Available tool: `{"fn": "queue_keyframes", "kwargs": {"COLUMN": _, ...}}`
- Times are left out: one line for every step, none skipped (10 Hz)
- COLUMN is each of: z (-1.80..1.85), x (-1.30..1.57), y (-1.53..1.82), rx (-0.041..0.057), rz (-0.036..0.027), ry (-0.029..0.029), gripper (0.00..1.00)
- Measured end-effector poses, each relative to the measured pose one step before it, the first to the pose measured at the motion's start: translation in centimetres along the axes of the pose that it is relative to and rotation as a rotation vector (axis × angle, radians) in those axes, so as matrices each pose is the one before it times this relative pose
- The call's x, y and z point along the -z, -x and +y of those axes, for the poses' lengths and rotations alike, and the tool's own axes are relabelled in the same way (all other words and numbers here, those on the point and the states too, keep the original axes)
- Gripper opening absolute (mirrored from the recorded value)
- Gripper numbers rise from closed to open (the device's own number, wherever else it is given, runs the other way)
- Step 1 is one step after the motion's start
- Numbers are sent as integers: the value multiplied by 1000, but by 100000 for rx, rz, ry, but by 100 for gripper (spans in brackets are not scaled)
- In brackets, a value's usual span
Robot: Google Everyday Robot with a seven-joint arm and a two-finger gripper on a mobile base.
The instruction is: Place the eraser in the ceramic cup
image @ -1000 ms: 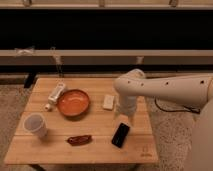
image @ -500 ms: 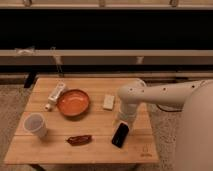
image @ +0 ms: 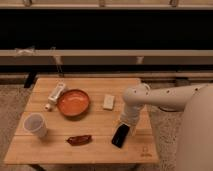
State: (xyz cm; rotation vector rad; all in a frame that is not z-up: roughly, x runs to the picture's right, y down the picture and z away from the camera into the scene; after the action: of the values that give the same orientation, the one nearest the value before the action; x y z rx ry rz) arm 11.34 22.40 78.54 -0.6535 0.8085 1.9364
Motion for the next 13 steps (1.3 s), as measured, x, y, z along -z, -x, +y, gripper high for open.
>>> {"fn": "queue_keyframes", "kwargs": {"z": -28, "x": -165, "y": 76, "rx": -354, "rz": -24, "ry": 581, "gripper": 65}}
{"fn": "queue_keyframes", "kwargs": {"z": 175, "x": -164, "y": 88, "rx": -14, "rz": -62, "ry": 528, "gripper": 65}}
{"fn": "queue_keyframes", "kwargs": {"z": 207, "x": -226, "y": 51, "rx": 163, "rz": 134, "ry": 351, "gripper": 65}}
{"fn": "queue_keyframes", "kwargs": {"z": 162, "x": -293, "y": 63, "rx": 245, "rz": 339, "ry": 272, "gripper": 65}}
{"fn": "queue_keyframes", "kwargs": {"z": 148, "x": -236, "y": 22, "rx": 316, "rz": 364, "ry": 104, "gripper": 65}}
{"fn": "queue_keyframes", "kwargs": {"z": 208, "x": -170, "y": 19, "rx": 415, "rz": 272, "ry": 63, "gripper": 65}}
{"fn": "queue_keyframes", "kwargs": {"z": 377, "x": -294, "y": -8, "rx": 615, "rz": 468, "ry": 95, "gripper": 65}}
{"fn": "queue_keyframes", "kwargs": {"z": 439, "x": -363, "y": -6, "rx": 561, "rz": 529, "ry": 48, "gripper": 65}}
{"fn": "queue_keyframes", "kwargs": {"z": 76, "x": -200, "y": 13, "rx": 1, "rz": 295, "ry": -49, "gripper": 65}}
{"fn": "queue_keyframes", "kwargs": {"z": 16, "x": -230, "y": 55, "rx": -153, "rz": 354, "ry": -158, "gripper": 65}}
{"fn": "queue_keyframes", "kwargs": {"z": -36, "x": -130, "y": 34, "rx": -177, "rz": 299, "ry": -232, "gripper": 65}}
{"fn": "queue_keyframes", "kwargs": {"z": -103, "x": -54, "y": 35, "rx": -436, "rz": 216, "ry": -277, "gripper": 65}}
{"fn": "queue_keyframes", "kwargs": {"z": -60, "x": -39, "y": 4, "rx": -473, "rz": 192, "ry": -138, "gripper": 65}}
